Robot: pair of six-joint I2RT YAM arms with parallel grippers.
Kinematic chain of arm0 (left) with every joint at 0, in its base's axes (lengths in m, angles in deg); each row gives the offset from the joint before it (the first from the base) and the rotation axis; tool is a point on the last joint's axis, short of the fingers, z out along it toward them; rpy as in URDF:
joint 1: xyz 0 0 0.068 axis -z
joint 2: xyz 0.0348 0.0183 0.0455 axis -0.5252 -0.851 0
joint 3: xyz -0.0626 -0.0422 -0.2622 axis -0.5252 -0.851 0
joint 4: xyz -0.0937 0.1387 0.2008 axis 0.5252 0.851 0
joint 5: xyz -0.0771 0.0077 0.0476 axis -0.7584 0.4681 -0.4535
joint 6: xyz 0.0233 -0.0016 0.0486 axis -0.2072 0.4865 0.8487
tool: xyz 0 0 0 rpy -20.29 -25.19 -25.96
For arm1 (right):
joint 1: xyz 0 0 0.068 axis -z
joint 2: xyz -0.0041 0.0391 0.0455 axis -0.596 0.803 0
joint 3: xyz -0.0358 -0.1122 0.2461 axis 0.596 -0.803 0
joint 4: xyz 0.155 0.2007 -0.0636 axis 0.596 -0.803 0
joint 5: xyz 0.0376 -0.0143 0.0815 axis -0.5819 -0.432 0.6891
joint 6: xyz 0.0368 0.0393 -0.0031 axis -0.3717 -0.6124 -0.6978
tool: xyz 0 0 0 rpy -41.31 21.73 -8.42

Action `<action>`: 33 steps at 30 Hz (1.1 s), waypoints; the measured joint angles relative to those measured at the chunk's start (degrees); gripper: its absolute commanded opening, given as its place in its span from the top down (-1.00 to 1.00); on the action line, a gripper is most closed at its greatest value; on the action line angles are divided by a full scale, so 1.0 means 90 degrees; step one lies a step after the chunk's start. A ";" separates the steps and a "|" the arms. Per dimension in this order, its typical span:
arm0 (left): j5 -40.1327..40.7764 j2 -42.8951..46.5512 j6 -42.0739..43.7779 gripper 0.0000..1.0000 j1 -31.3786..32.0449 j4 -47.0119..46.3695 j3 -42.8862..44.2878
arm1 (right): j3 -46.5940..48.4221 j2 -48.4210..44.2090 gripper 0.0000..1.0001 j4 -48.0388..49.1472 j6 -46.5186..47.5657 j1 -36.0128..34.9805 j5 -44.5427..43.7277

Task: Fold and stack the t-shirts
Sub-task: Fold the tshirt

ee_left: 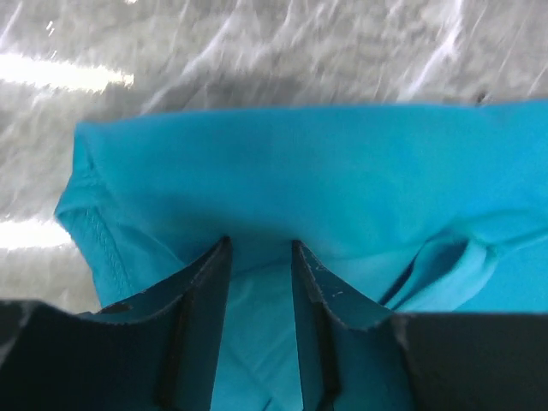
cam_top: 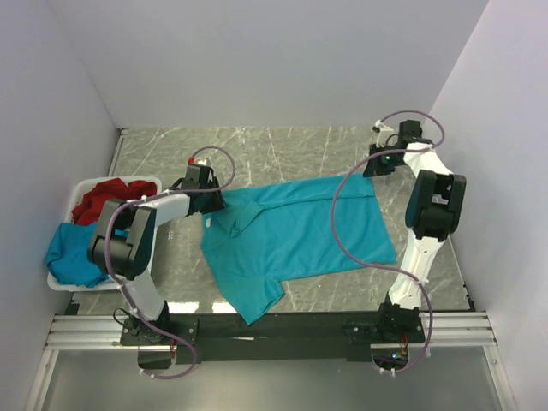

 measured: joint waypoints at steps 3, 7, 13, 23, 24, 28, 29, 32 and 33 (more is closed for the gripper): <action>-0.0070 -0.0226 -0.0051 0.17 -0.0056 -0.0027 0.0240 | 0.0236 0.0284 0.68 -0.0226 -0.0214 -0.0277 -0.0342; -0.0068 -0.0408 -0.0078 0.15 -0.0141 -0.0046 0.0427 | 0.0852 0.0780 0.73 -0.0522 -0.0461 -0.0517 -0.0828; -0.0056 -0.0729 -0.0192 0.12 -0.0272 0.0029 0.0814 | 0.1894 0.1452 0.74 -0.1234 -0.0627 -0.0607 -0.1766; -0.0080 -0.1785 -0.0202 0.08 -0.0525 0.0554 0.2387 | 0.4167 0.2659 0.76 -0.1877 -0.0525 -0.1469 -0.3776; -0.0092 -0.1919 -0.0194 0.06 -0.0561 0.0612 0.2599 | 0.4362 0.2761 0.76 -0.1858 -0.0508 -0.1559 -0.3920; -0.0265 -0.2353 -0.0049 -0.05 -0.0685 0.0797 0.3298 | 0.4211 0.2715 0.63 -0.1435 -0.0427 -0.1751 -0.4189; -0.0328 -0.2392 0.0012 -0.07 -0.0709 0.0840 0.3402 | 0.3980 0.2613 0.62 -0.1268 -0.0408 -0.1751 -0.4194; -0.0522 -0.2404 0.0282 -0.09 -0.0765 0.0964 0.3609 | 0.3075 0.2047 0.60 -0.0913 -0.0364 -0.1685 -0.4092; -0.0602 -0.2404 0.0398 -0.08 -0.0770 0.1013 0.3735 | 0.2885 0.1855 0.60 -0.0860 -0.0367 -0.1651 -0.3978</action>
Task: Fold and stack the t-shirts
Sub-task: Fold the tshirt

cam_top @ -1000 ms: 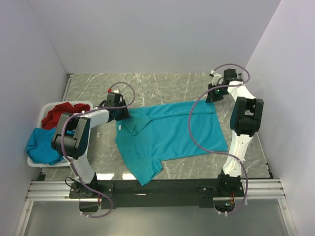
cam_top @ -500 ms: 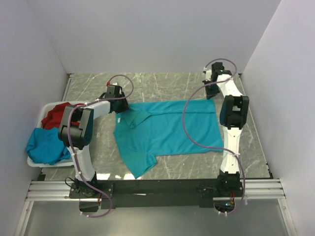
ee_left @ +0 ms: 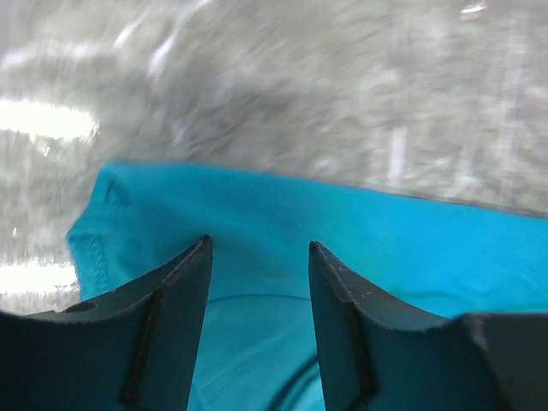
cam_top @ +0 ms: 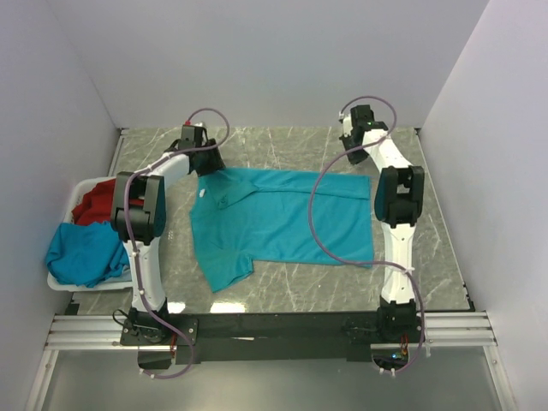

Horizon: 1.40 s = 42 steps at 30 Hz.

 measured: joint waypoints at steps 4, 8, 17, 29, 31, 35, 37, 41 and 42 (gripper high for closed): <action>-0.0321 0.0002 0.0345 -0.04 0.0010 0.0248 0.0605 | -0.0561 -0.0884 0.59 0.0260 -0.0053 0.0155 0.0483; -0.0600 0.0090 0.0580 0.14 0.0049 0.0257 0.0687 | -0.1212 -0.1974 0.59 0.0617 -0.0126 0.0272 0.1049; -0.0933 0.0119 0.0860 0.26 0.0223 0.0532 -0.0049 | -0.2259 -0.2917 0.57 0.0889 -0.0199 0.0289 0.1717; -0.1100 0.0180 0.1110 0.28 0.0690 0.0911 -0.0238 | -0.2693 -0.2922 0.57 0.0729 -0.0384 0.0551 0.2344; -0.1149 0.0202 0.1132 0.30 0.0729 0.0954 -0.0277 | -0.2701 -0.2943 0.57 0.0731 -0.0386 0.0593 0.2390; -0.1246 0.0369 0.1173 0.33 0.0789 0.1010 -0.0478 | -0.2754 -0.3070 0.57 0.0729 -0.0386 0.0673 0.2475; -0.1270 0.0576 0.1173 0.32 0.0840 0.1010 -0.0678 | -0.2754 -0.3140 0.57 0.0729 -0.0389 0.0707 0.2521; -0.1311 0.1035 0.1171 0.31 0.0940 0.1015 -0.1047 | -0.2781 -0.3293 0.57 0.0738 -0.0389 0.0724 0.2613; -0.1341 0.1134 0.1171 0.31 0.0964 0.1010 -0.1117 | -0.2783 -0.3317 0.57 0.0736 -0.0389 0.0729 0.2628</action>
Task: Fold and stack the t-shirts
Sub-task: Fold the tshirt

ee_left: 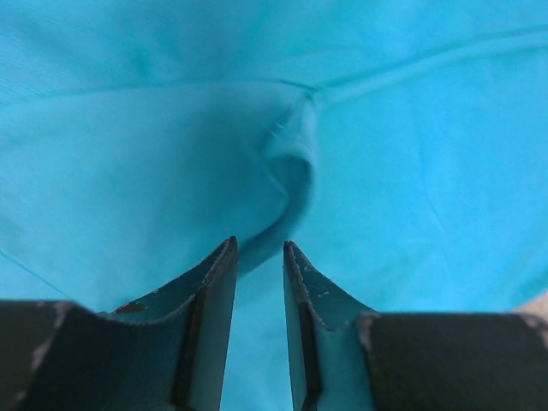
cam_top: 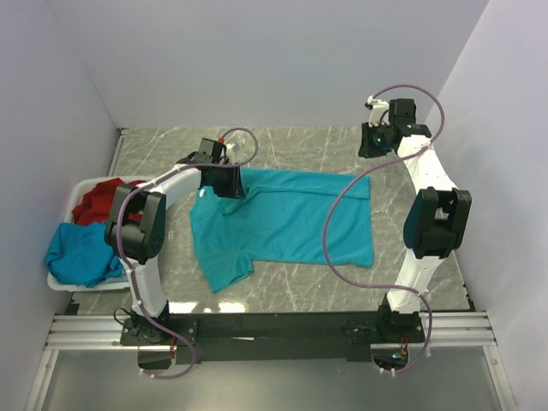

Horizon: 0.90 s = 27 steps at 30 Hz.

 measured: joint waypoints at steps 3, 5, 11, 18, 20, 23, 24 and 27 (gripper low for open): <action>-0.0148 0.0211 0.0000 0.29 0.0061 -0.0039 -0.0223 | -0.0007 -0.0027 0.57 0.0002 0.0002 0.0012 0.0024; -0.0301 0.0250 -0.0002 0.28 0.0085 -0.0070 -0.0376 | -0.0024 -0.0027 0.57 0.0002 0.0002 0.0015 0.0039; -0.0653 0.0136 -0.0005 0.31 0.0146 -0.0002 -0.0491 | -0.0131 -0.0032 0.56 0.0002 0.0005 0.0102 0.0155; -0.0209 0.0913 -0.0148 0.65 0.0180 -0.0389 -0.0967 | -0.0223 -0.0041 0.56 0.0015 0.0005 0.0206 0.0248; -0.0012 0.1134 -0.0228 0.99 0.0165 -0.0546 -0.0942 | -0.0223 -0.0041 0.56 0.0017 0.0005 0.0209 0.0294; 0.0240 0.1042 -0.0318 0.99 0.0134 -0.0542 -0.0578 | -0.0223 -0.0041 0.56 0.0017 0.0007 0.0209 0.0340; 0.0311 0.0884 -0.0335 0.99 0.0124 -0.0549 -0.0386 | -0.0228 -0.0041 0.56 0.0017 0.0005 0.0209 0.0347; 0.0588 0.0391 -0.0335 0.99 0.0102 -0.0522 0.0039 | -0.0248 -0.0041 0.56 0.0024 0.0007 0.0219 0.0386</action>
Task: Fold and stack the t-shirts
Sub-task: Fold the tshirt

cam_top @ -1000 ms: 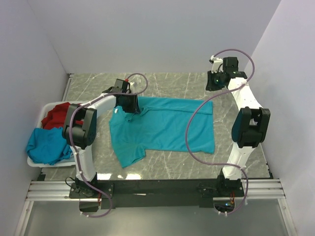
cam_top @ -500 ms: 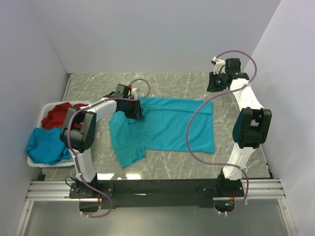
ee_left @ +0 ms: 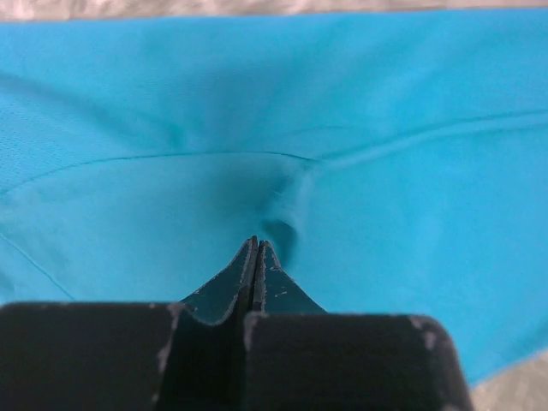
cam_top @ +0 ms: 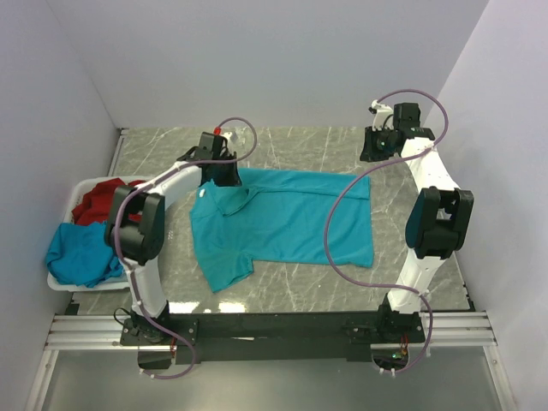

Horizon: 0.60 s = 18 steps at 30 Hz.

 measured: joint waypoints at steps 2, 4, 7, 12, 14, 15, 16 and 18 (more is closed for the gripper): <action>0.0141 -0.0311 0.0005 0.99 -0.0005 0.0039 0.0151 | -0.0010 0.0000 0.57 -0.0005 0.0000 0.0012 0.0029; 0.0204 -0.0568 0.0015 0.99 -0.0002 0.0148 0.0228 | -0.0010 0.0000 0.56 -0.0002 0.0000 0.0027 0.0070; 0.0192 -0.0809 0.0053 0.99 0.0027 0.0277 0.0260 | -0.0010 0.0000 0.56 -0.0002 0.0000 0.0051 0.0102; -0.0034 -0.0957 0.0068 0.99 0.0177 0.0313 0.0345 | -0.0012 0.0000 0.56 -0.0002 0.0002 0.0083 0.0126; -0.0160 -0.0991 0.0078 0.99 0.0257 0.0291 0.0391 | -0.0012 0.0000 0.57 -0.0002 0.0002 0.0095 0.0129; -0.0214 -0.0993 0.0080 0.99 0.0289 0.0274 0.0396 | -0.0012 0.0000 0.56 -0.0002 0.0000 0.0100 0.0143; -0.0260 -0.0996 0.0080 0.99 0.0313 0.0270 0.0398 | -0.0012 0.0000 0.56 -0.0002 0.0002 0.0112 0.0158; -0.0381 -0.1003 0.0083 0.99 0.0376 0.0267 0.0401 | -0.0015 0.0000 0.56 -0.0002 0.0000 0.0136 0.0187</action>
